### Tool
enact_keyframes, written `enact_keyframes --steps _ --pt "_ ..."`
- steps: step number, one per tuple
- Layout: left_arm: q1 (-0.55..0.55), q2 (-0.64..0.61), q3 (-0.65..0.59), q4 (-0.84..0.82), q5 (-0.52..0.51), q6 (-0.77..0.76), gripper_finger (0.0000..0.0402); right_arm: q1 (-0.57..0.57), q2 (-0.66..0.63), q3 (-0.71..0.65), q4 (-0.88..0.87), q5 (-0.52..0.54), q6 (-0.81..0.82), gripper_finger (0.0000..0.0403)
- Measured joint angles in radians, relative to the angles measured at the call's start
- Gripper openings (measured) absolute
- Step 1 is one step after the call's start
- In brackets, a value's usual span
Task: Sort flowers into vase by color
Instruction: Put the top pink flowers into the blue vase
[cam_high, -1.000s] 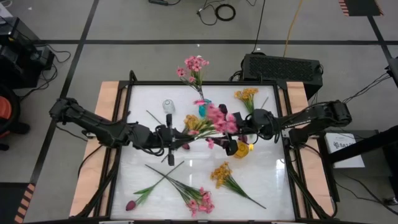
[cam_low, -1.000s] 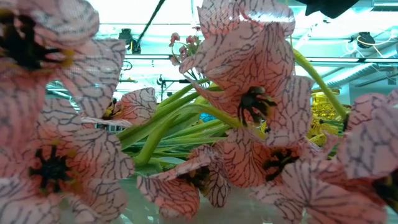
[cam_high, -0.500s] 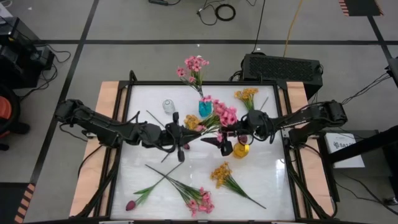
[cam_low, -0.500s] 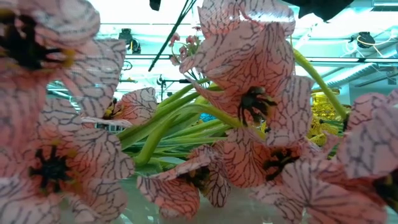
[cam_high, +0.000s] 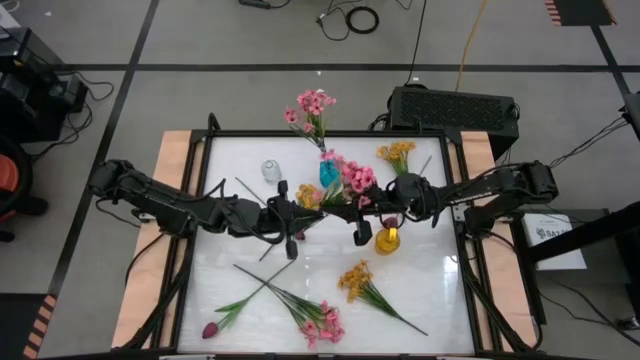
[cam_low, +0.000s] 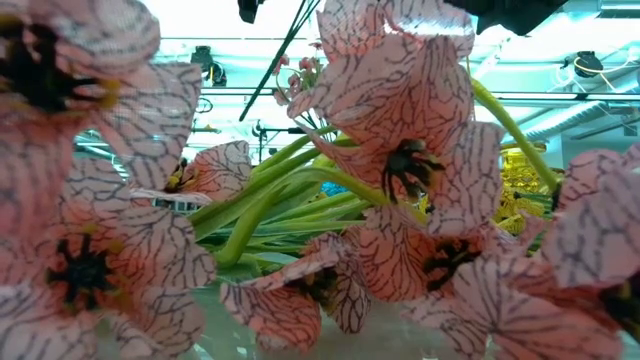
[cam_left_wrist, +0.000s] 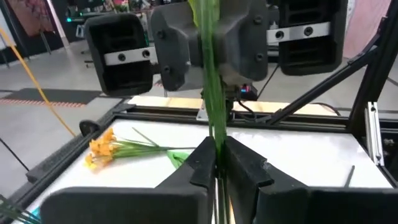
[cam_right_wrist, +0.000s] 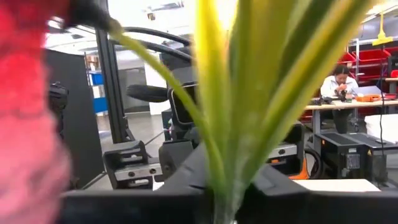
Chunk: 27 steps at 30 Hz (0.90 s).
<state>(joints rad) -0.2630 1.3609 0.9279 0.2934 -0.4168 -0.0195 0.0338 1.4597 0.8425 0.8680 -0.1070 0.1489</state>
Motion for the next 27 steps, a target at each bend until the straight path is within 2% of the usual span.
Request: enact_keyframes --steps 3,10,13,20,27 --pt "0.000 -0.003 0.000 -0.035 0.000 -0.026 0.0074 -0.001 0.000 0.000 0.002 0.002 0.008 0.0012" --pt "-0.011 -0.045 0.000 -0.143 -0.004 -0.080 0.0191 -0.010 -0.015 0.000 0.001 0.030 0.034 0.0004" --pt "-0.031 -0.083 0.000 -0.196 -0.032 -0.081 0.0223 -0.031 -0.048 0.000 -0.019 0.030 0.064 0.0005" --pt "-0.090 -0.189 0.000 -0.325 -0.144 -0.088 0.0240 -0.107 -0.172 0.000 -0.110 0.026 0.075 0.0003" --pt "-0.125 -0.276 0.000 -0.468 -0.150 -0.107 0.0239 -0.273 -0.321 0.047 -0.335 0.023 0.104 0.0003"
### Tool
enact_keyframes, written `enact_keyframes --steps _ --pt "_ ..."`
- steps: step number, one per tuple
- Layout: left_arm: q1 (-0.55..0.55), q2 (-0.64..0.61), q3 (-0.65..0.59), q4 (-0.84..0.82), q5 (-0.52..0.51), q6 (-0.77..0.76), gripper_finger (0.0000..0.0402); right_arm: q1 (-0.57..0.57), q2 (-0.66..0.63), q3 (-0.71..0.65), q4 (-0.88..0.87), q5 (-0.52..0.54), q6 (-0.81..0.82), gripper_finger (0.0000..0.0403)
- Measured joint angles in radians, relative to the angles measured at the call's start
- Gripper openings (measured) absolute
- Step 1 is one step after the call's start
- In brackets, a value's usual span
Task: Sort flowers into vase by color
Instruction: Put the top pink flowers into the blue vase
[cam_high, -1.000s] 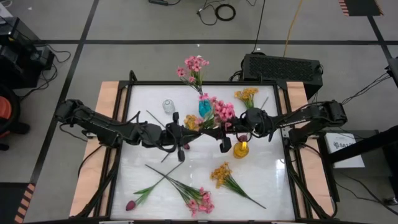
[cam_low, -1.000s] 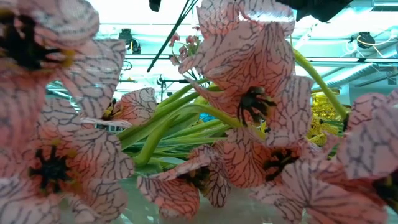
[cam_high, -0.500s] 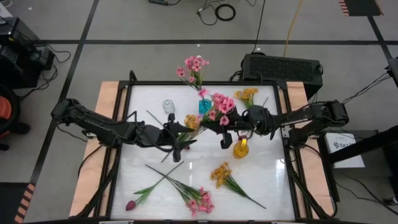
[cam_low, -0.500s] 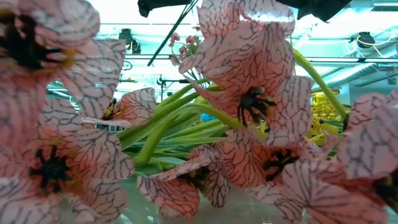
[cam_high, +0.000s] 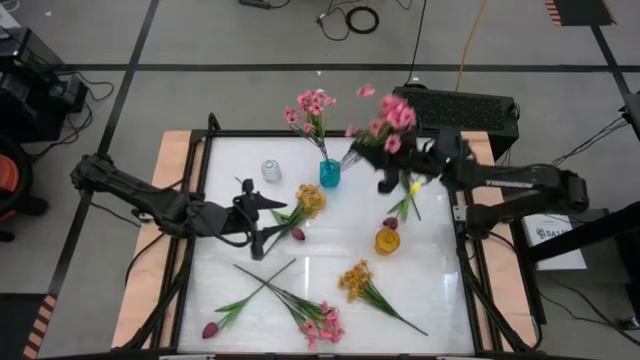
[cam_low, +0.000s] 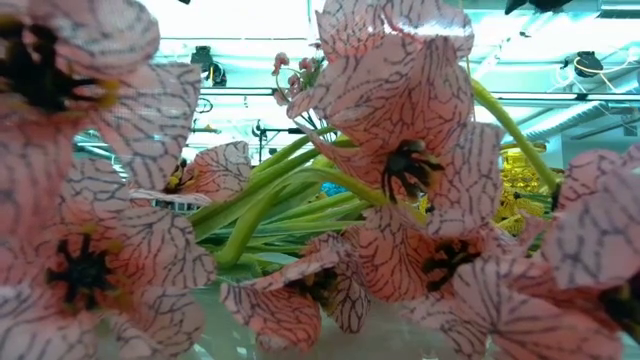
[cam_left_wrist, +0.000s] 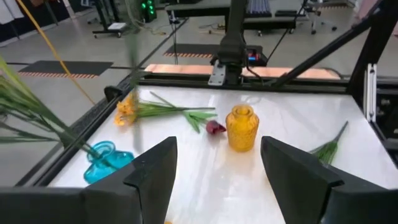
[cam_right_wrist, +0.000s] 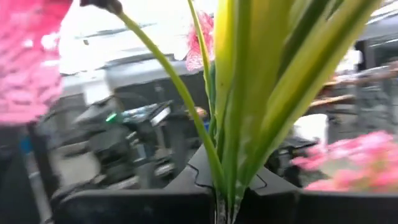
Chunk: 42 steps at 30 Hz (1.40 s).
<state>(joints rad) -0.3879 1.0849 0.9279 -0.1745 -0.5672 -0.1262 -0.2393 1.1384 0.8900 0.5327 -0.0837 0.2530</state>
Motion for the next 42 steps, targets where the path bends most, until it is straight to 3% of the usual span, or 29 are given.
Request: enact_keyframes --steps 9,25,42 --pt "-0.002 -0.006 0.001 -0.057 0.000 0.000 0.0239 -0.212 0.002 0.185 -0.350 -0.023 -0.006 0.0003" --pt "-0.006 -0.005 0.001 -0.137 0.013 -0.106 0.0239 -0.253 0.166 0.184 -0.318 -0.049 0.013 0.0003" --pt "-0.020 -0.005 0.000 -0.173 0.014 -0.135 0.0239 -0.250 0.203 0.183 -0.365 -0.047 -0.003 0.0004"
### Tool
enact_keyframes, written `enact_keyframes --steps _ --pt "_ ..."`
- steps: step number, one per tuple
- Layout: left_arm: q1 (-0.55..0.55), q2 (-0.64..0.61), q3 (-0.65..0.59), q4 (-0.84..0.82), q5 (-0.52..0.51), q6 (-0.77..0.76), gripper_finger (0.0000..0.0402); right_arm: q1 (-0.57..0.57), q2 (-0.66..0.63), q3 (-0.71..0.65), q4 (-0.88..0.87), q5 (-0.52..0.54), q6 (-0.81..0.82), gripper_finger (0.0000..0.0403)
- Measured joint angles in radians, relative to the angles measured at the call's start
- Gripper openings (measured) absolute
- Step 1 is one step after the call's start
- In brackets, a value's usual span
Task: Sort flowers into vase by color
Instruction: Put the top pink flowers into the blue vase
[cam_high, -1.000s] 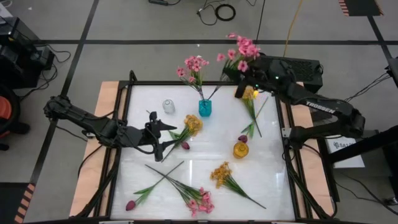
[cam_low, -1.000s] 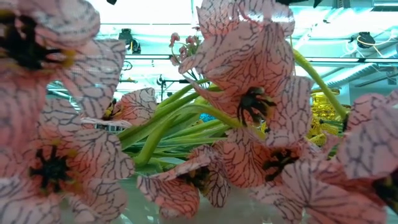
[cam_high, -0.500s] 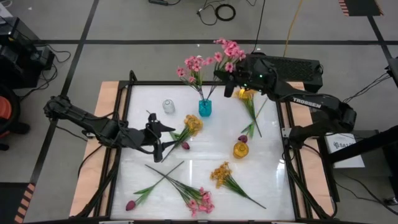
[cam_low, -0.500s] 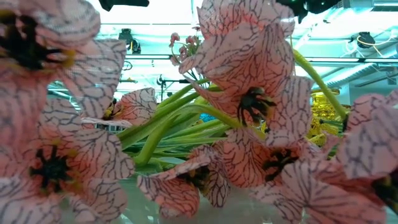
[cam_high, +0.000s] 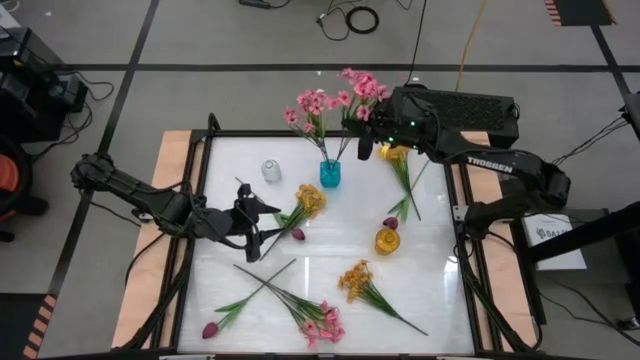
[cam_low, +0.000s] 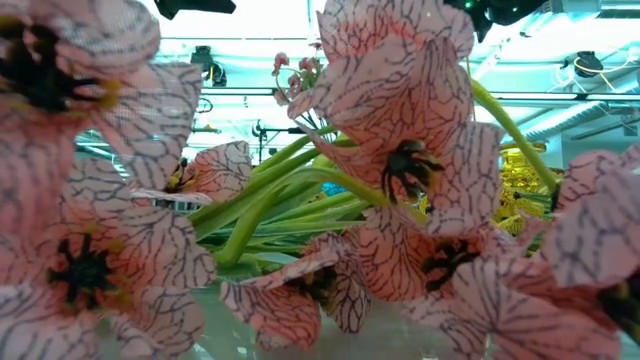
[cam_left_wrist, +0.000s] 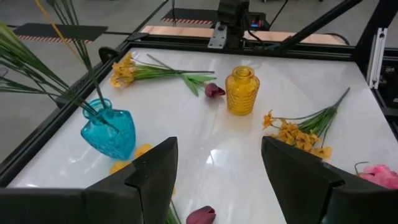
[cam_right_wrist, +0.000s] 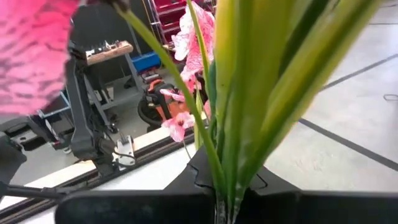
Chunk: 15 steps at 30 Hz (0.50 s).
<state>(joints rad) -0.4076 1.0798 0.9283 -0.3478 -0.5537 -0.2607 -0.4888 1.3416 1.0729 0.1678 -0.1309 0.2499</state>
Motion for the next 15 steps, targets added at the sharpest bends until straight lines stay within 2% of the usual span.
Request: enact_keyframes --steps 15 --pt "0.000 0.000 -0.001 -0.004 0.000 0.004 0.0239 0.000 0.163 0.000 0.065 0.006 0.074 0.0013"
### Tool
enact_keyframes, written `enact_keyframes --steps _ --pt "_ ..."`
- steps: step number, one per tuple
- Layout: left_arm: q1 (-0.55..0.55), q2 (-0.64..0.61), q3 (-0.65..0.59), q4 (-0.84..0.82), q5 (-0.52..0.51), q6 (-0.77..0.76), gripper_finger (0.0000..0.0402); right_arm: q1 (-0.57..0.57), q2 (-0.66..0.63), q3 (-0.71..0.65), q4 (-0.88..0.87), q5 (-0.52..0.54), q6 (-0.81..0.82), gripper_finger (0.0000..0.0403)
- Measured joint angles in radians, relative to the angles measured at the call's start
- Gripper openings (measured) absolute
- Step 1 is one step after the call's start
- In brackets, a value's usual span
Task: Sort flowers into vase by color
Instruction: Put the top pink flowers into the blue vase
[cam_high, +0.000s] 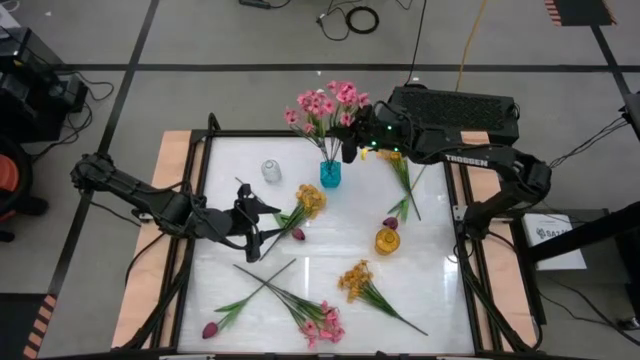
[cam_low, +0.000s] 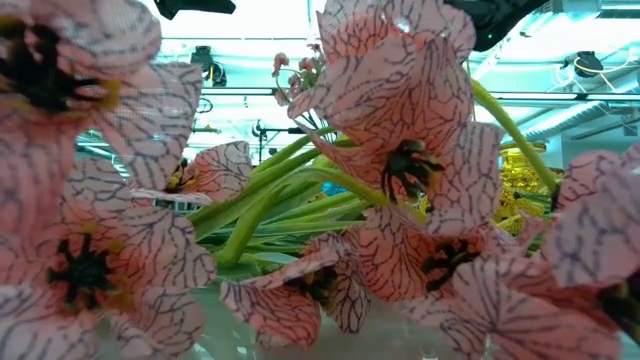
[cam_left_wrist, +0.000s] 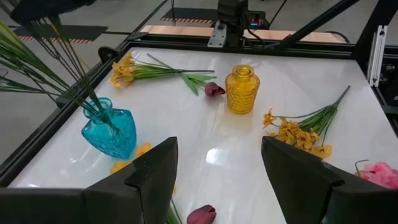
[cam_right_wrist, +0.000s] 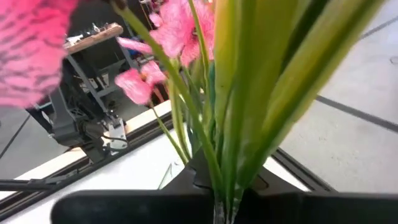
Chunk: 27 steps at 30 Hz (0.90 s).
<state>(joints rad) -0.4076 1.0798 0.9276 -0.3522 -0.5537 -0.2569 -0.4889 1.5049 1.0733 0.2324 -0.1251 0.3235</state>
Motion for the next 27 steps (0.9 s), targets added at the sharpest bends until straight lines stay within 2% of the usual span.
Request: enact_keyframes --steps 7,19,27 --pt "0.000 0.000 0.000 -0.006 0.000 0.000 0.0239 -0.008 0.015 0.000 0.002 0.021 0.013 0.0089" --pt "0.000 0.000 0.000 -0.008 0.000 0.000 0.0239 -0.047 -0.107 0.000 -0.029 0.022 0.008 0.0242" --pt "0.000 0.000 0.000 -0.006 0.000 -0.025 0.0239 -0.054 -0.158 0.000 -0.061 0.023 0.004 0.0316"
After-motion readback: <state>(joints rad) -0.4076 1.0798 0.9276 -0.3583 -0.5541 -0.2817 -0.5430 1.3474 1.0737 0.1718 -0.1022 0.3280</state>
